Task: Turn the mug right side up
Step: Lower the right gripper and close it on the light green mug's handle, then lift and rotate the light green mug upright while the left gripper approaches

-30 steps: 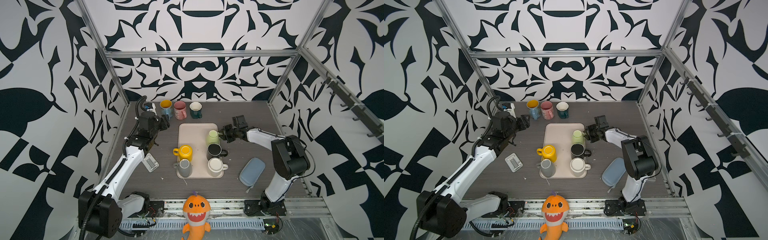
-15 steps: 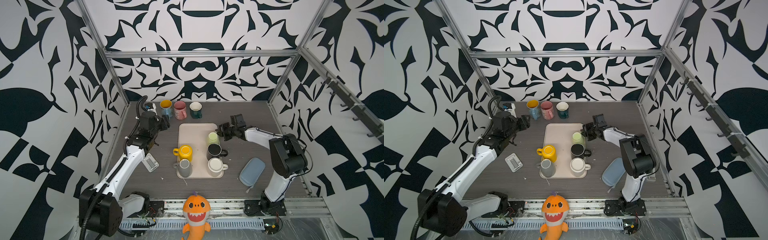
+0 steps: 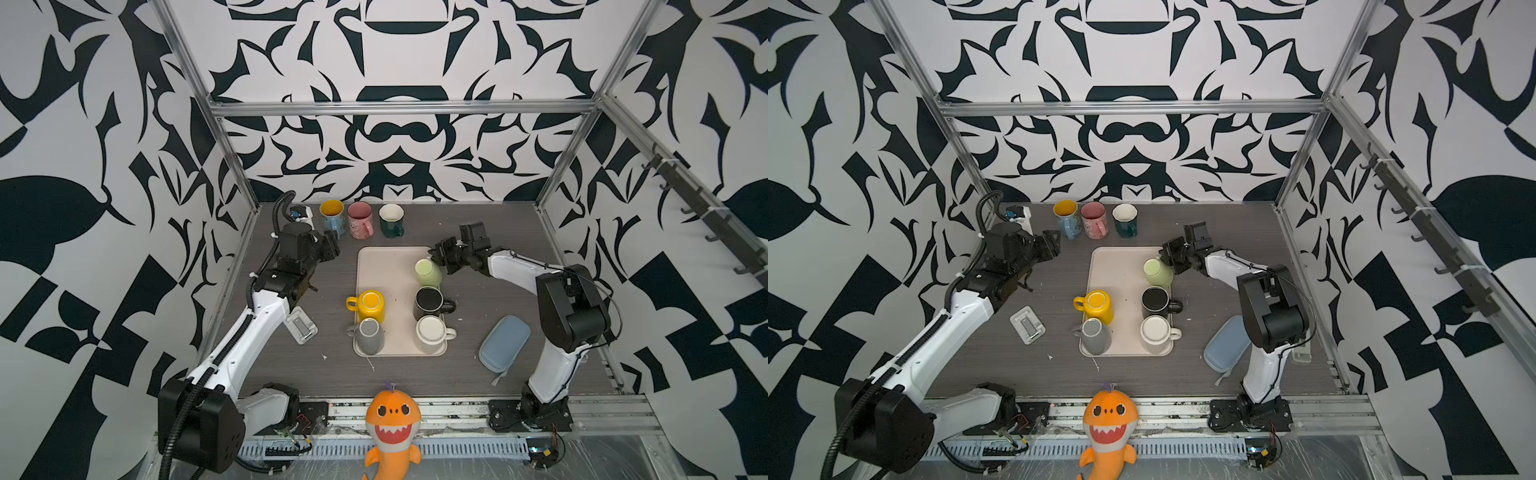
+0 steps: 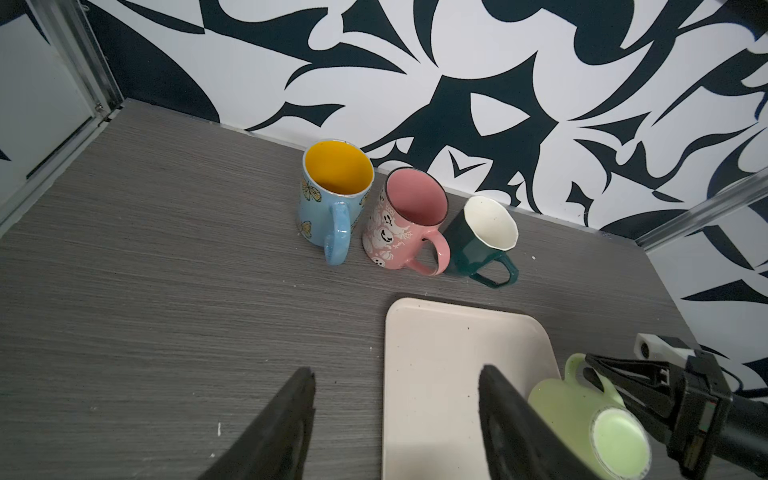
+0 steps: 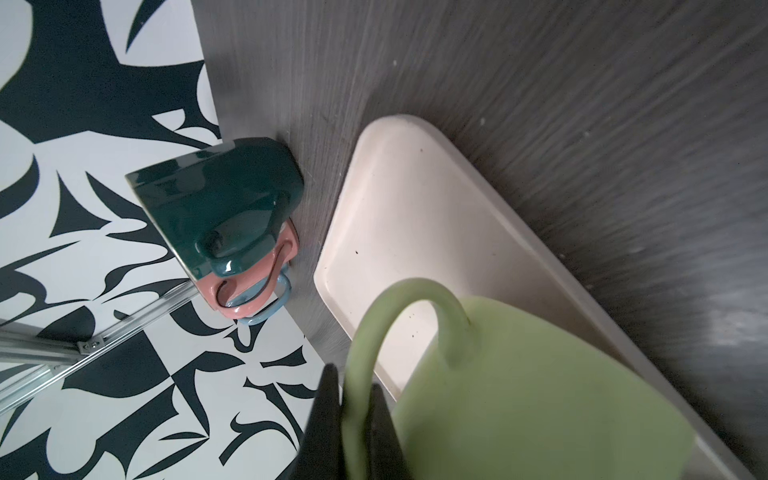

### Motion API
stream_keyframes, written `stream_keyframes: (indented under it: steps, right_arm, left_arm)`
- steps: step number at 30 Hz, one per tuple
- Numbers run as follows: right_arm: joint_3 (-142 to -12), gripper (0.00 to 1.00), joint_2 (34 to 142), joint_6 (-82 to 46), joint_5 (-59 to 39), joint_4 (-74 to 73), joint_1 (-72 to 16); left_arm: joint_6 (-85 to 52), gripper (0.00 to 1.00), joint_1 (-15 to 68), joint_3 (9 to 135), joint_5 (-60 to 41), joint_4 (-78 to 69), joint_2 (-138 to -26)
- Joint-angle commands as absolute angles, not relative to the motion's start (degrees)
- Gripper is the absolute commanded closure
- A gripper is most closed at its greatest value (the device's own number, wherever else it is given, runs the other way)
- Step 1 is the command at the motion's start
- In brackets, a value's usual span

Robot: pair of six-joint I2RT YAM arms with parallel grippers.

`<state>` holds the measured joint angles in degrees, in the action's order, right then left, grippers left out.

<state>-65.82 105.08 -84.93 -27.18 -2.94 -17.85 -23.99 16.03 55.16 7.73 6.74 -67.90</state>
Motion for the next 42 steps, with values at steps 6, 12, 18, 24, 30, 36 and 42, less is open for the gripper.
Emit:
stream_keyframes:
  steps: [6,12,18,24,30,36,42]
  right_arm:
    - [-66.0,1.00,102.2,-80.5,-26.5,-12.8,-20.4]
    - [-65.9,1.00,102.2,-78.3,-25.9,-13.5,-21.7]
    - [-65.0,1.00,102.2,-77.9,-26.0,-15.3,-22.5]
    - [-64.9,1.00,101.5,-75.0,-25.0,-16.6,-23.2]
    - [-67.2,1.00,100.9,-68.6,-23.5,-16.5,-24.2]
    - [-70.8,1.00,97.6,-56.0,-19.2,-11.6,-25.8]
    - [-73.8,1.00,92.2,-38.1,-11.6,-6.6,-28.6]
  left_arm:
    - [-24.1,0.34,15.8,57.0,7.8,8.1,-67.7]
    - [-24.1,0.34,15.8,57.0,7.7,8.6,-67.4]
    - [-24.1,0.34,15.8,57.1,7.7,8.7,-67.3]
    - [-24.5,0.35,15.8,57.5,7.2,8.8,-67.5]
    - [-24.0,0.35,15.8,59.6,4.7,9.0,-68.3]
    - [-21.7,0.35,15.8,64.4,-0.8,9.4,-70.2]
    - [-18.9,0.35,15.8,71.0,-10.0,10.9,-72.5]
